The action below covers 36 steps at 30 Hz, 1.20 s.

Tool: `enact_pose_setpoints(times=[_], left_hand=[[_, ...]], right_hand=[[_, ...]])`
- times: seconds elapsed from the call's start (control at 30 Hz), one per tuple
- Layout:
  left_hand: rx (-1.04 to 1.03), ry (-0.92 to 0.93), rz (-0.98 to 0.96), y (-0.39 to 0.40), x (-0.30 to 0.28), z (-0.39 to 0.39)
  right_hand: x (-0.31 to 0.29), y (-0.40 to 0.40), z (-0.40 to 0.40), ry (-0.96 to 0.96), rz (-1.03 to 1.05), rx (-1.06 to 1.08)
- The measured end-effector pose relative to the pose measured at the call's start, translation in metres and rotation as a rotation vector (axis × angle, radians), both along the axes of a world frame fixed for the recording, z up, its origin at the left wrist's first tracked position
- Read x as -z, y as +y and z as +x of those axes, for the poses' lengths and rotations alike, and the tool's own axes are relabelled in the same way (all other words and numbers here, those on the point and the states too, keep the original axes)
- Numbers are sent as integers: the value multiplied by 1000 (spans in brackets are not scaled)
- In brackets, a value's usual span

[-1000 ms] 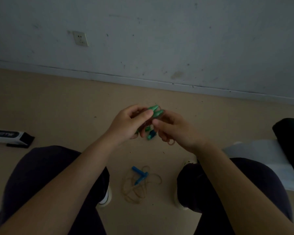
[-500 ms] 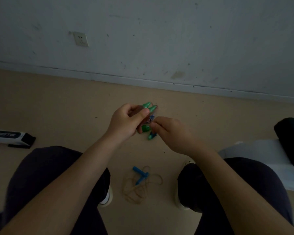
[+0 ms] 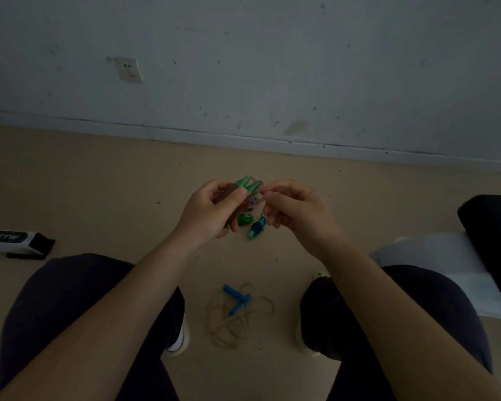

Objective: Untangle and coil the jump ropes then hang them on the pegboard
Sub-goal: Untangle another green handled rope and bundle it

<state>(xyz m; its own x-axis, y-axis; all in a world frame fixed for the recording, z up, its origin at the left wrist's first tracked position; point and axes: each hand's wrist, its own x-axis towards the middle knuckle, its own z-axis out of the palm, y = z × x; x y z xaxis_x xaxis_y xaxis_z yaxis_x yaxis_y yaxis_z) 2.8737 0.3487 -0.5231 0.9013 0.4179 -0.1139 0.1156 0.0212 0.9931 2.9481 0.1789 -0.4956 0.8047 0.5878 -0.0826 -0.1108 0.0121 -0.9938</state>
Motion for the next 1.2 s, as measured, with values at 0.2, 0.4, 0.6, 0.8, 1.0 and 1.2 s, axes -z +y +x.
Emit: enact_pose_setpoints(times=[0.2,0.4,0.6,0.8,1.0,1.2], left_hand=[[-10,38,-11,0,3,1],[9,82,2,-5,0,-1],[9,85,-10,-7,3,-1],[-54,71,-85,-4,0,1],[-51,92,-119,-4,2,1],[-63,104,-175,-2,3,3]], right_hand=[[2,4,-2,7,34,-40],[3,6,-7,-228,-82,205],[5,6,-2,-228,-147,271],[1,3,1,94,173,110],[-3,4,-5,-41,51,80],[-8,7,-13,-80,29,46]])
